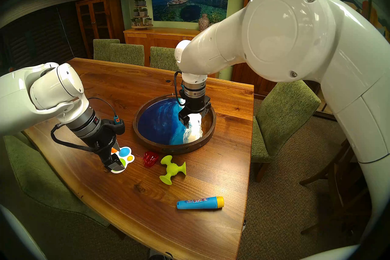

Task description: Put toys in center tray

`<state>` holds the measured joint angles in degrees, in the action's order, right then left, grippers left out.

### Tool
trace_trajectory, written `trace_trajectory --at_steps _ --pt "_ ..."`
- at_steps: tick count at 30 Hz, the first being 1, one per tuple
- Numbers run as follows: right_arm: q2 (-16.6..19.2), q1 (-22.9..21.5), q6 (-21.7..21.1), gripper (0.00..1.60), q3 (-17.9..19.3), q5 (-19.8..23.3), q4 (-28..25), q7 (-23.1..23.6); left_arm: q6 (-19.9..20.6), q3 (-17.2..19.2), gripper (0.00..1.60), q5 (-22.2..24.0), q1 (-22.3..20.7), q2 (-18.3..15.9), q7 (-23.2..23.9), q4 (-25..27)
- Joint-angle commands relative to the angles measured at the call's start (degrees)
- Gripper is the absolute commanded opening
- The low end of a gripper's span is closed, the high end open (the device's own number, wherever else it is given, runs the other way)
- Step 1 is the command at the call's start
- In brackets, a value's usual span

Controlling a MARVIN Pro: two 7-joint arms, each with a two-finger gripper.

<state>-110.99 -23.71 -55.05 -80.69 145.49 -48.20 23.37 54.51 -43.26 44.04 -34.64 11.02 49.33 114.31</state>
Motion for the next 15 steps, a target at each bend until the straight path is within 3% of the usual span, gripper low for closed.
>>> trace_trajectory --at_steps 1,7,15 --pt "0.1 -1.5 0.1 1.6 0.1 0.0 1.0 0.0 -1.1 -0.4 1.6 -3.1 -1.0 0.4 1.2 -3.3" --pt "0.1 -1.5 0.1 1.6 0.1 0.0 1.0 0.0 -3.5 -2.2 1.6 -5.4 0.7 0.7 0.4 -6.4" --pt "0.1 -1.5 0.1 1.6 0.1 0.0 1.0 0.0 -5.8 -3.0 1.6 -3.8 3.4 2.4 -1.9 -9.0"
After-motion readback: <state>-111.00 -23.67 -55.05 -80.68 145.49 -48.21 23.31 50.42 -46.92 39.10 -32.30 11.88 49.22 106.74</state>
